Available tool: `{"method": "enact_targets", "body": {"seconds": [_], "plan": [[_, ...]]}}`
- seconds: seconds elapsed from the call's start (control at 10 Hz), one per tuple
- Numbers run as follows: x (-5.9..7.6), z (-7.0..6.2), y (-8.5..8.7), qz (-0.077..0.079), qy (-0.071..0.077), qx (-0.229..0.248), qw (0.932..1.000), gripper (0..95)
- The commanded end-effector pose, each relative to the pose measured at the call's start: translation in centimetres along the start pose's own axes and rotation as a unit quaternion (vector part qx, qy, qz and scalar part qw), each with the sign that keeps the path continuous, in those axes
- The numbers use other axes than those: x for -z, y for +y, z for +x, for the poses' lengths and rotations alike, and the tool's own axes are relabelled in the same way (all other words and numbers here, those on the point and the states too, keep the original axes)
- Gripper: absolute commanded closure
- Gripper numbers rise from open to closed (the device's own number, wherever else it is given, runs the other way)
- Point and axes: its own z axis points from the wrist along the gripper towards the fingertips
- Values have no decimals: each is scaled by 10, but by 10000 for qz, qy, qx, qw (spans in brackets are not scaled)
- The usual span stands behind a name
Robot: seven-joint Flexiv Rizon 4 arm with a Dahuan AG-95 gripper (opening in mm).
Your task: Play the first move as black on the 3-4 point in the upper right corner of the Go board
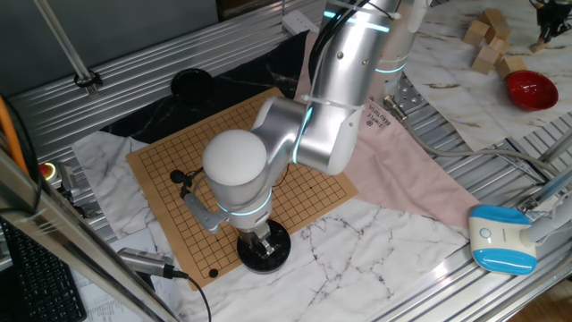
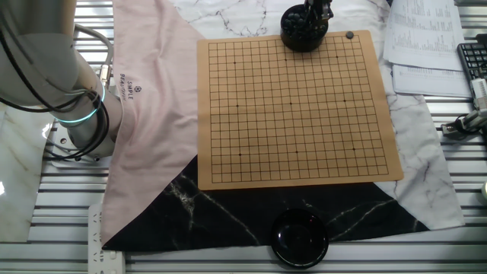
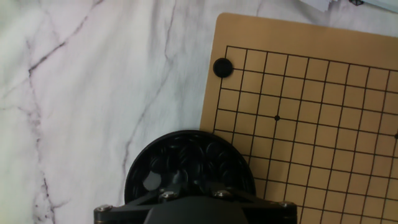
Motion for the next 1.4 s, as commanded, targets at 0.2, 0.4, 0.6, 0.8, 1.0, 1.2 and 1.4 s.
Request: {"method": "enact_targets", "body": {"seconds": [0.2,0.4,0.6,0.8,1.0,1.2,1.4], "plan": [[0,0,0,-1,14,-28,10000,950],[3,0,0,-13,26,-20,10000,950],[8,0,-1,-21,60,18,10000,950],[16,3,-3,-51,138,104,9998,950],[19,5,-3,-83,171,151,9997,950],[24,12,-1,-127,182,140,9997,950],[27,20,5,-119,188,57,9997,950]]}}
